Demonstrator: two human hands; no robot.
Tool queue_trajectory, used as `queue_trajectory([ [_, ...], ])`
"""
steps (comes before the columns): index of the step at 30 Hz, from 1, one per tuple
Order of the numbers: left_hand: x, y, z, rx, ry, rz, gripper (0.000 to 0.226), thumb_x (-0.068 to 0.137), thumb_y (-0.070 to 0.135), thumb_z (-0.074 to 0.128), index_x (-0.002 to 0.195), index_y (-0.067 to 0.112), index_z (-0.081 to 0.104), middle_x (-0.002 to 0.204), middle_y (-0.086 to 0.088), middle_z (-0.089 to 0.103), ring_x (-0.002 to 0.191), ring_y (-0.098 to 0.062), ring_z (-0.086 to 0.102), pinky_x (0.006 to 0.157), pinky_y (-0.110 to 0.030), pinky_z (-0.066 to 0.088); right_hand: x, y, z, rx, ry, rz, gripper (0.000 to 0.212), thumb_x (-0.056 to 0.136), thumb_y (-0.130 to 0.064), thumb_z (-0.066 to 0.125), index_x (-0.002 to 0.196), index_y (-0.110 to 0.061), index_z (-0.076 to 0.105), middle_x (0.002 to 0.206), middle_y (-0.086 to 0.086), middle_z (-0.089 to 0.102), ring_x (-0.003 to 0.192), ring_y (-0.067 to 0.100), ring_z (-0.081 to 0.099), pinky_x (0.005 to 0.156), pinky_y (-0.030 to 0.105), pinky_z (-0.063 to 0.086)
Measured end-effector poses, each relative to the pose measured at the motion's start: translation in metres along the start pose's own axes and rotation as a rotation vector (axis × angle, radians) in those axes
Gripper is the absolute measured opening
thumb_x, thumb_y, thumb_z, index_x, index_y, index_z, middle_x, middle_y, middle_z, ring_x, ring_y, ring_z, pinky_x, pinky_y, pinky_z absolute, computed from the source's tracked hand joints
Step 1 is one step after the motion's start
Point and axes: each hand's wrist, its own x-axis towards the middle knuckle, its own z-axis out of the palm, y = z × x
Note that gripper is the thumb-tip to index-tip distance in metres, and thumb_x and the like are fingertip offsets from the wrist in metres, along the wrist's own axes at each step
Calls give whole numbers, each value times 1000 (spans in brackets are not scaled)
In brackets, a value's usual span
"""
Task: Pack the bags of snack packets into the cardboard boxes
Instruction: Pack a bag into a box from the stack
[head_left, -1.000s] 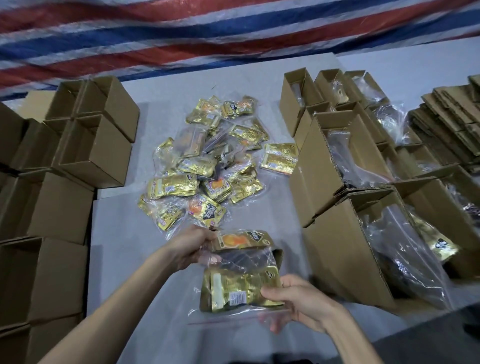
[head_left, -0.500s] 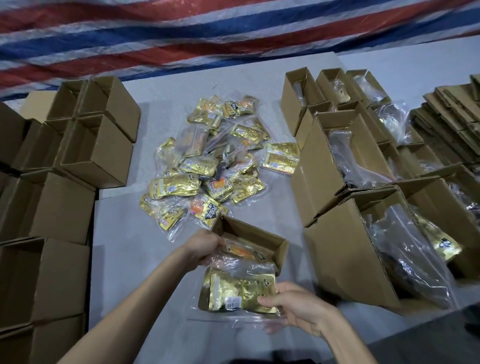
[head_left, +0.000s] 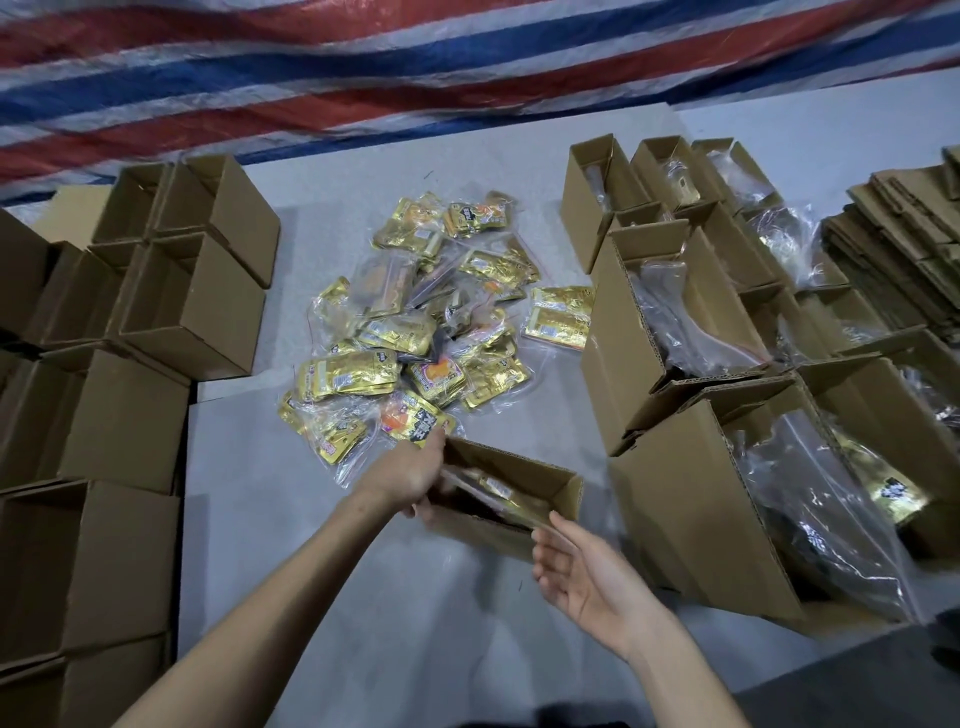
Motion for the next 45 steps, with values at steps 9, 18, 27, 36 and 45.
queue_trajectory([
  [9,10,-22,6,143,218,172,40,91,43,61,65,15,53,65,-2,60,68,-24,60,62,-33,46,15,-7,10,-314,346,-259,25,100,-16,56,84,1,67,64,11,69,45,19,55,43,24,46],
  [18,24,-43,29,-113,16,79,37,91,16,59,128,16,53,116,-13,66,103,-30,63,80,-36,55,31,7,-16,-742,634,-485,38,82,-18,76,108,-23,49,100,-6,60,91,16,60,81,27,41],
  [27,27,-38,34,-661,159,57,21,87,12,72,103,8,59,99,-9,63,92,-28,63,73,-35,54,50,20,-15,-598,501,-333,34,81,4,48,101,-19,64,99,1,70,95,22,68,83,45,61],
  [36,6,8,52,-890,-94,-73,71,88,22,72,139,37,25,117,-15,59,77,-40,72,60,-43,62,60,24,-1,-269,515,-359,42,83,11,47,118,-6,64,116,13,65,91,22,69,62,30,60],
  [45,34,50,57,-736,28,55,44,89,9,61,126,24,42,114,-9,62,84,-30,72,54,-54,60,70,8,6,-125,481,-354,31,86,11,58,112,-6,61,104,21,71,95,42,70,65,34,62],
])
